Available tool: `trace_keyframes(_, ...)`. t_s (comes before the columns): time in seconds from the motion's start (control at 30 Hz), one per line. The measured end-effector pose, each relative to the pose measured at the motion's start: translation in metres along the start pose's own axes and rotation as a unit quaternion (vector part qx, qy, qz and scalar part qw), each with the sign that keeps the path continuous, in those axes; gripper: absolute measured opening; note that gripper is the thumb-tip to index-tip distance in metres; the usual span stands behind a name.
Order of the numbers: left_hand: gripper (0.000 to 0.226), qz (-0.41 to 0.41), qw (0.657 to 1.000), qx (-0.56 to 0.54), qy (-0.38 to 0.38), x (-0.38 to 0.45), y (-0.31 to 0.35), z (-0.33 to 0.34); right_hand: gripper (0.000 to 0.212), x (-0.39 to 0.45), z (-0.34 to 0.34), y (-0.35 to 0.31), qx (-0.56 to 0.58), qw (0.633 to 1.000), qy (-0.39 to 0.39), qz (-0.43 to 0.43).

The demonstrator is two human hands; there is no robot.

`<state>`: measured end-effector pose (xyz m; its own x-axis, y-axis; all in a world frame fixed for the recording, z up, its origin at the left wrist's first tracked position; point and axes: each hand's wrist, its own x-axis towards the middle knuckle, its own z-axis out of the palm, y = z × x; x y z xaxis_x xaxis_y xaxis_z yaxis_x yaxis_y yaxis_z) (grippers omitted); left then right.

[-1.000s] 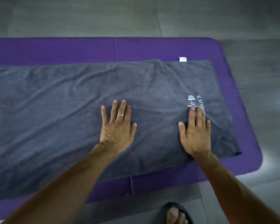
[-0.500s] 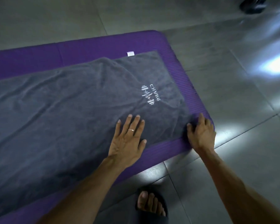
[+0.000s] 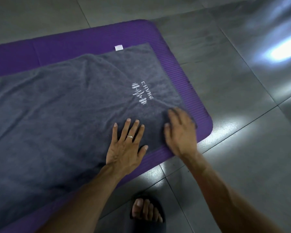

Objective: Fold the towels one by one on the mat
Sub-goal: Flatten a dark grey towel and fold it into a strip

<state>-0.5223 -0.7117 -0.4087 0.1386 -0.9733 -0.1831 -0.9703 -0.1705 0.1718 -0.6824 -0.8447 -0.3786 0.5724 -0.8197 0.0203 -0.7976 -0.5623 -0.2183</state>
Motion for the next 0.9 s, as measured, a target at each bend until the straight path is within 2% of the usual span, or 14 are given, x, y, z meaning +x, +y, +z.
trace_keyframes(0.07,0.07,0.004,1.0,0.0,0.001,-0.001,-0.001,0.001,0.061,-0.008,0.013,-0.003,-0.038,0.992,-0.103,-0.058)
trace_keyframes(0.1,0.07,0.006,1.0,-0.001,0.002,-0.001,-0.001,0.001,0.066,-0.008,0.015,0.007,-0.054,0.99,-0.126,-0.034)
trace_keyframes(0.2,0.072,0.001,1.0,-0.009,0.006,0.001,0.0,-0.002,0.075,0.01,0.005,0.043,-0.102,0.98,-0.132,0.111)
trace_keyframes(0.27,0.074,-0.007,1.0,-0.013,0.025,0.01,-0.002,-0.008,0.073,0.037,-0.007,0.046,-0.105,0.981,-0.093,0.13)
trace_keyframes(0.37,0.072,-0.038,0.997,-0.02,0.07,0.042,-0.017,-0.021,0.061,0.092,-0.005,0.011,-0.044,0.998,-0.04,0.011)
trace_keyframes(0.43,0.072,-0.07,0.994,-0.024,0.081,0.07,-0.03,-0.032,0.06,0.129,0.005,-0.021,-0.018,0.993,-0.074,-0.093)
trace_keyframes(0.5,0.076,-0.106,0.992,-0.022,0.07,0.099,-0.045,-0.041,0.063,0.158,0.018,-0.034,-0.057,0.968,-0.124,-0.21)
trace_keyframes(0.53,0.08,-0.122,0.991,-0.019,0.059,0.11,-0.053,-0.044,0.065,0.172,0.023,-0.03,-0.079,0.959,-0.145,-0.231)
trace_keyframes(0.57,0.084,-0.132,0.99,-0.014,0.047,0.118,-0.06,-0.045,0.065,0.187,0.026,-0.02,-0.094,0.96,-0.155,-0.215)
trace_keyframes(0.67,0.089,-0.134,0.991,0.008,0.028,0.125,-0.074,-0.038,0.059,0.229,0.028,0.007,-0.096,0.986,-0.117,-0.075)
trace_keyframes(0.7,0.089,-0.133,0.99,0.008,0.034,0.126,-0.075,-0.036,0.059,0.238,0.03,0.004,-0.095,0.988,-0.099,-0.072)
trace_keyframes(0.77,0.09,-0.131,0.99,0.004,0.044,0.126,-0.075,-0.034,0.06,0.25,0.032,-0.016,-0.088,0.974,-0.084,-0.189)
trace_keyframes(0.83,0.09,-0.128,0.99,0.002,0.049,0.126,-0.076,-0.033,0.063,0.261,0.038,-0.025,-0.11,0.936,-0.12,-0.313)
trace_keyframes(0.9,0.089,-0.124,0.991,0.002,0.049,0.128,-0.077,-0.033,0.067,0.286,0.034,-0.01,-0.107,0.946,-0.134,-0.275)
